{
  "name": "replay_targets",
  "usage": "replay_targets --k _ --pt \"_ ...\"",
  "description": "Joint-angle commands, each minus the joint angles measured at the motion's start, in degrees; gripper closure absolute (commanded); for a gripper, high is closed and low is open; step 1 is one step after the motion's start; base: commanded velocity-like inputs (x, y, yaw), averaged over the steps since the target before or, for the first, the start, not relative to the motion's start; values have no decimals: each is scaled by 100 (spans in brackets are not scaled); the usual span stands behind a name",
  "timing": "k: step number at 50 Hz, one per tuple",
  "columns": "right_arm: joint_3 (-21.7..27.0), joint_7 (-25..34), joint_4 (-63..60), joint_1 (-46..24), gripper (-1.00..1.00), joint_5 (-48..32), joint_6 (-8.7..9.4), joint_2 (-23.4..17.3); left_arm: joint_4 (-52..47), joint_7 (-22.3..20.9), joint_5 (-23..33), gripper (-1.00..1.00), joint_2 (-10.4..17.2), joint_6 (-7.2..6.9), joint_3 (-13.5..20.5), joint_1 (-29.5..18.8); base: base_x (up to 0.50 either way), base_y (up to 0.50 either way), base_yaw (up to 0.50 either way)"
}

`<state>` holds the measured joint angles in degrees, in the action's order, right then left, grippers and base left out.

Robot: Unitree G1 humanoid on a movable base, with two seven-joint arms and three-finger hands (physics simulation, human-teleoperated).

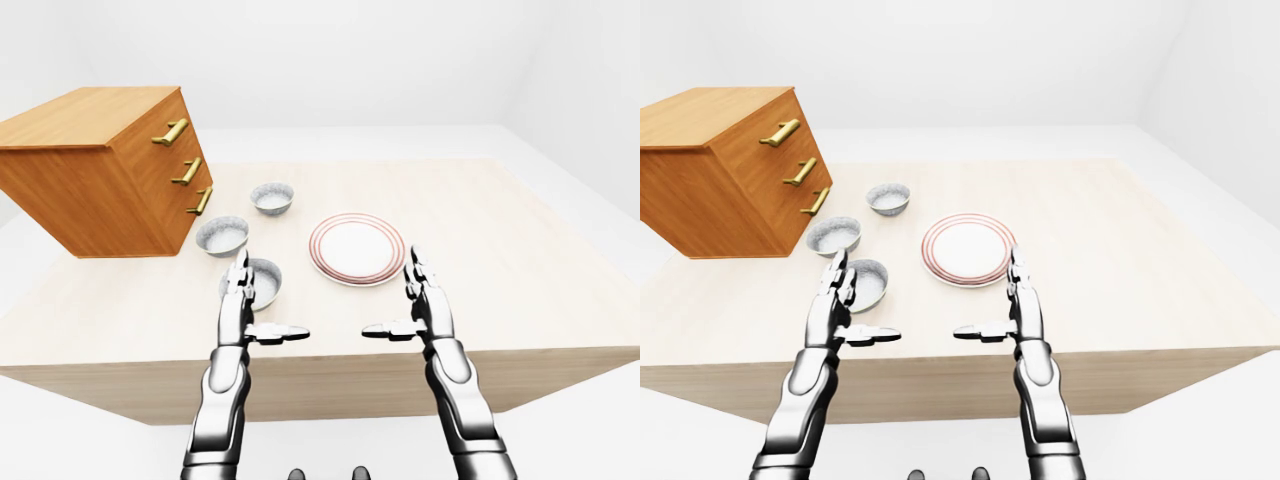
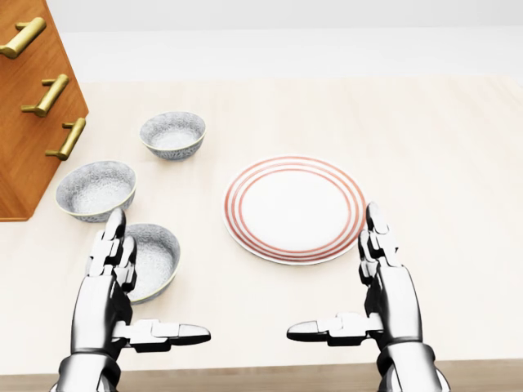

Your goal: Put the bowl at the front on the plate.

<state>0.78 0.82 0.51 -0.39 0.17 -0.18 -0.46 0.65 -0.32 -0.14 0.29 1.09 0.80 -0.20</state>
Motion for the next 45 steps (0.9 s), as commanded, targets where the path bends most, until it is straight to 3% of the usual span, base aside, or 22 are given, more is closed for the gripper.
replay_targets --k 1,7,9,10,15,20,24,28,29,30,34,37,39,41,42,43,45 --pt "120 147 117 -86 -100 12 -84 -77 155 -63 -66 -100 55 229 119 -51 0 0 0" --pt "108 96 84 -92 -100 -73 15 -75 261 -60 -35 -100 57 376 102 -73 0 0 0" --pt "115 100 101 -101 -100 -66 15 -75 159 -72 -122 -100 58 266 131 -80 0 0 0" --pt "108 92 100 -110 -100 -83 29 -75 250 -52 -115 -100 61 338 146 -114 0 0 0" --pt "113 98 132 -109 -100 -86 -1 -79 265 -63 -82 -100 60 391 111 -78 0 0 0" --pt "99 113 112 -90 -100 -111 -10 -78 193 -72 -54 -100 58 391 93 -32 0 0 0" --pt "82 92 54 -83 -100 -146 87 -67 80 -28 31 -100 68 391 104 41 0 0 0" --pt "141 156 204 -121 -100 -27 -50 -81 -594 -47 7 -100 61 391 112 294 0 0 0" --pt "116 149 90 -85 -100 -37 5 -71 -936 -127 -43 -100 67 297 105 476 0 0 0" --pt "98 145 68 -84 -100 -60 34 -71 -1232 -228 -174 -100 70 96 137 614 0 0 0" --pt "124 162 215 -106 -100 -41 -21 -78 -1367 75 206 -100 53 289 319 776 0 0 0" --pt "145 160 162 -80 -100 27 -6 -71 -1928 -106 -65 -100 64 -146 525 1005 0 0 0" --pt "115 183 123 -81 -100 38 42 -66 -2071 -59 -135 -100 17 -279 685 1045 0 0 0" --pt "110 166 163 -103 -100 9 48 -70 -2284 -49 -309 -100 -23 -597 832 1088 0 0 0" --pt "114 162 182 -108 -100 6 42 -73 -2344 -9 -321 -100 -44 -609 886 1105 0 0 0" --pt "133 147 252 -127 -100 4 8 -79 -2185 238 -214 -100 -96 -303 1010 1032 0 0 0" --pt "141 136 297 -141 -100 1 -3 -84 -2260 346 -265 -100 -102 -400 1084 1033 0 0 0"
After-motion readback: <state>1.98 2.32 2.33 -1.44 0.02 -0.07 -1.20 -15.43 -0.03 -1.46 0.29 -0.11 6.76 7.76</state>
